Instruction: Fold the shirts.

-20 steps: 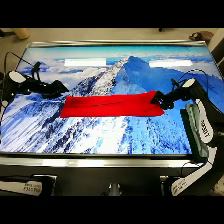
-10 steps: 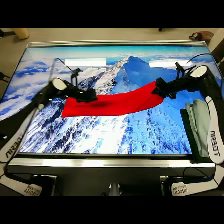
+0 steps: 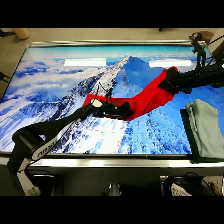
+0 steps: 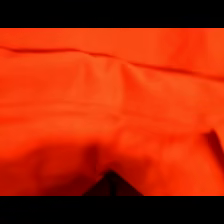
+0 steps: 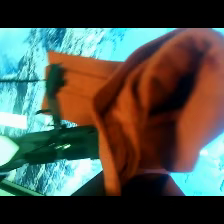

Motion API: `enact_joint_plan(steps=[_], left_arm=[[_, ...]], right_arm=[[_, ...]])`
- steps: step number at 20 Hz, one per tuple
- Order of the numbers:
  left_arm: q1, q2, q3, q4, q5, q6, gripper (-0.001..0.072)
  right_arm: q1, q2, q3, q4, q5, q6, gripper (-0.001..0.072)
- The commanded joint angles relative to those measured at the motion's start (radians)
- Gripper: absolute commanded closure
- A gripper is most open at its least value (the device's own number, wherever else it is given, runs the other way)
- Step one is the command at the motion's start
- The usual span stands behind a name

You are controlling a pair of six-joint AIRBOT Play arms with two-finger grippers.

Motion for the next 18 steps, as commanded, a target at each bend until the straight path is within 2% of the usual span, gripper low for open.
enact_joint_plan(steps=[1, 3, 6, 8, 10, 14, 15, 17, 18], left_arm=[[-0.030, -0.027, 0.031, -0.149, 0.028, 0.108, 0.0685], [0.037, 0.024, 0.031, -0.047, 0.012, 0.113, 0.0686], [0.201, 0.177, 0.026, 0.198, -0.059, 0.033, 0.0687], [0.322, 0.308, 0.026, 0.325, -0.112, 0.015, 0.0686], [0.438, 0.447, 0.026, 0.391, -0.165, 0.015, 0.0685], [0.608, 0.691, 0.026, 0.409, -0.269, 0.016, 0.0684], [0.634, 0.740, 0.026, 0.409, -0.289, 0.016, 0.0684], [0.674, 0.825, 0.026, 0.423, -0.301, 0.019, 0.0684], [0.686, 0.859, 0.026, 0.446, -0.302, 0.018, 0.0684]], right_arm=[[0.001, 0.039, 0.001, -0.020, 0.026, 0.023, 0.0688], [0.006, 0.002, 0.001, 0.009, -0.014, 0.033, 0.0688], [0.101, -0.098, 0.001, 0.060, -0.129, 0.033, 0.0688], [0.207, -0.192, 0.001, 0.151, -0.242, 0.023, 0.0687], [0.316, -0.299, 0.001, 0.275, -0.374, -0.013, 0.0687], [0.480, -0.518, 0.001, 0.589, -0.580, -0.128, 0.0683], [0.508, -0.560, 0.001, 0.664, -0.599, -0.152, 0.0603], [0.531, -0.615, 0.001, 0.795, -0.603, -0.241, 0.0070], [0.524, -0.618, 0.001, 0.806, -0.596, -0.254, 0.0019]])
